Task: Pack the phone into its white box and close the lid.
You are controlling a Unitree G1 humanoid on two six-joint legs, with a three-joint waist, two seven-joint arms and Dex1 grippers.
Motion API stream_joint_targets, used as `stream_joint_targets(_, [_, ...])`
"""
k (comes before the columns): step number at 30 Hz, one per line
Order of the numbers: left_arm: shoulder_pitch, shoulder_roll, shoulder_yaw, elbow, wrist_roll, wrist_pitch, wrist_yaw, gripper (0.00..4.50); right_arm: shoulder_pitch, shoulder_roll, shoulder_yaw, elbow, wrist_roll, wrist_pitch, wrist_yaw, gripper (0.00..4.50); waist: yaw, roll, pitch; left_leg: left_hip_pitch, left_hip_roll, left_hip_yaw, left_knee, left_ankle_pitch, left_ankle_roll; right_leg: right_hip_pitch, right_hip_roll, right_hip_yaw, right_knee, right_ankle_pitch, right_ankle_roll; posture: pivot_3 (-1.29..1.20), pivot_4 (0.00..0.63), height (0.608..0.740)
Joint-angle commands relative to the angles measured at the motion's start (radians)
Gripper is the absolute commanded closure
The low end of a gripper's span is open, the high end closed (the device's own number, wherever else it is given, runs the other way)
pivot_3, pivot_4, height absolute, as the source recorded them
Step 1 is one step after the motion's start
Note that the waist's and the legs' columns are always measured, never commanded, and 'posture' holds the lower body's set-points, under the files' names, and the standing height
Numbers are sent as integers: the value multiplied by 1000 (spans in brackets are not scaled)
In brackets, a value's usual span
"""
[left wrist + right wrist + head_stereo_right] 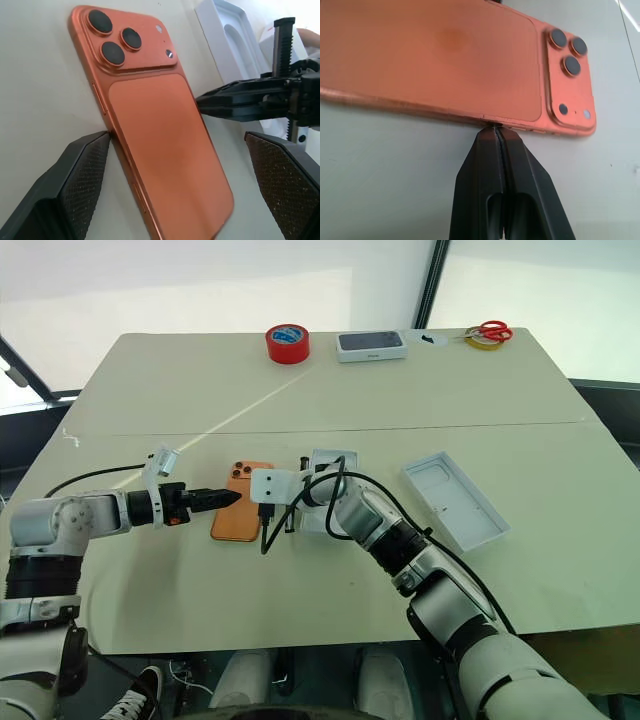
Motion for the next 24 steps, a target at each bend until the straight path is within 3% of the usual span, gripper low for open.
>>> stream_joint_targets(1, [-59, -42, -97, 34, 28, 34, 43, 0, -1, 20, 0, 12, -5, -14, -9, 4471, 3, 0, 0, 0, 0, 0, 0, 0, 0, 0, 0, 0, 0, 0, 0, 0, 150, 740])
stream_joint_targets(18, [-76, -225, 37, -31, 3, 216, 229, 0, 5, 29, -7, 26, -24, -28, -19, 4471, 0, 0, 0, 0, 0, -1, 0, 0, 0, 1, 0, 0, 0, 0, 0, 0, 150, 740])
stream_joint_targets(24, [-67, -164, 85, 0, -11, 175, 202, 0, 5, 25, -12, 26, -27, -31, -25, 4471, -7, 0, 0, 0, 0, -1, -1, 0, 0, 2, 0, 0, 0, 0, 0, 0, 150, 740])
